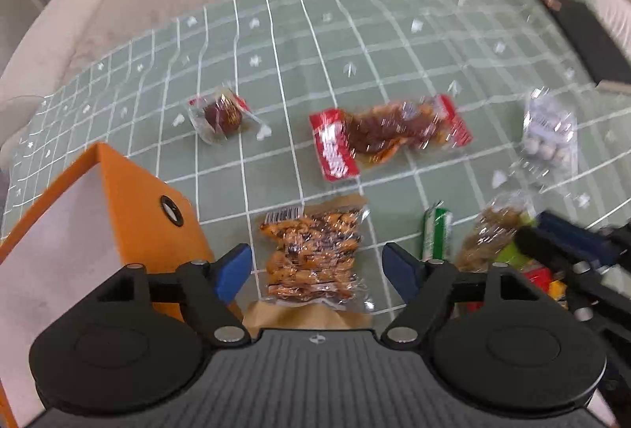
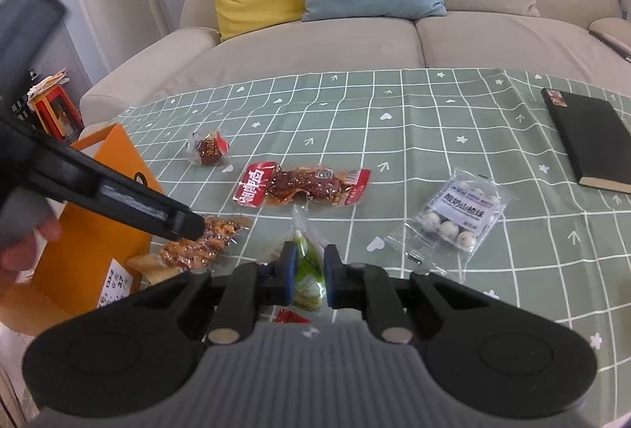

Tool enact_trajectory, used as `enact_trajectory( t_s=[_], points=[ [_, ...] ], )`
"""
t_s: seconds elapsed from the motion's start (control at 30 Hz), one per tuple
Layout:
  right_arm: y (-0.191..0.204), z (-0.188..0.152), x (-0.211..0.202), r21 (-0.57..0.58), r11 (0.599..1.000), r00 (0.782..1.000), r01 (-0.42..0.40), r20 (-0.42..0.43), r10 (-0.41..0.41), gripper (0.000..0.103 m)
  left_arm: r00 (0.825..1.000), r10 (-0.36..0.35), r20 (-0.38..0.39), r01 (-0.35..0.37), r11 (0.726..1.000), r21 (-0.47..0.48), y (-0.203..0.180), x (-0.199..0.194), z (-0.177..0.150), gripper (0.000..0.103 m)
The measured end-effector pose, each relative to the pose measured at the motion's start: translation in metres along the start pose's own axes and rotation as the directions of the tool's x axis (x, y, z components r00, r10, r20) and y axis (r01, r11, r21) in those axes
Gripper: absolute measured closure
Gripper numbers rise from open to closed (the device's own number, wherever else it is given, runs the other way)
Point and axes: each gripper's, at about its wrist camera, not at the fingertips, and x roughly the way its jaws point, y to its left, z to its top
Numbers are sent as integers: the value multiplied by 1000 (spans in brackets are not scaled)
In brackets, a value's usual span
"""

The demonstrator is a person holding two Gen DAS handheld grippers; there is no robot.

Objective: Organize snacks
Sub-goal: 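Lower the left gripper over the spicy peanut packet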

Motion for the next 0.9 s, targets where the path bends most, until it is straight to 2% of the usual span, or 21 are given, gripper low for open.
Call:
enact_trajectory(
  t_s=[0.1, 0.2, 0.33, 0.43, 0.47, 0.5, 0.57, 0.63, 0.7, 0.83, 0.9],
  points=[
    [-3, 2, 6, -5, 1000, 1000, 10, 0, -10, 92, 998, 33, -51, -31, 999, 31, -6, 17, 4, 15],
    [-6, 4, 10, -13, 1000, 1000, 0, -9, 0, 92, 994, 32, -104, -30, 999, 21, -5, 32, 5, 15],
    [-7, 2, 18, -42, 999, 998, -15, -62, 13, 87, 991, -13, -134, 10, 1000, -25, 0, 46, 2, 14],
    [-3, -4, 26, -68, 997, 997, -23, -81, 18, 86, 993, -11, -114, 9, 1000, -22, -2, 49, -3, 13],
    [-2, -5, 27, -78, 997, 997, -29, -80, 23, 78, 994, -14, -111, 11, 1000, -25, -2, 49, -3, 14],
    [-2, -6, 29, -86, 996, 996, -33, -87, 25, 66, 994, -20, -109, 17, 999, -28, -1, 49, -4, 17],
    [-4, -5, 27, -88, 995, 996, -39, -86, 31, 65, 994, -33, -104, 30, 999, -28, 0, 48, -6, 18],
    [-11, 2, 19, -63, 997, 996, -49, -79, 44, 60, 995, -34, -93, 33, 999, -11, -1, 47, -8, 19],
    [-18, 9, 9, -48, 997, 996, -59, -72, 55, 42, 996, -31, -84, 31, 1000, -5, -3, 47, -11, 21],
    [-23, 6, -5, 24, 997, 992, -78, -95, 80, 37, 997, -27, -68, 26, 1000, -11, -3, 43, -14, 26],
    [-19, -1, -4, 55, 997, 991, -63, -118, 69, 30, 998, -36, -57, 34, 999, -29, -1, 38, -15, 28]
  ],
)
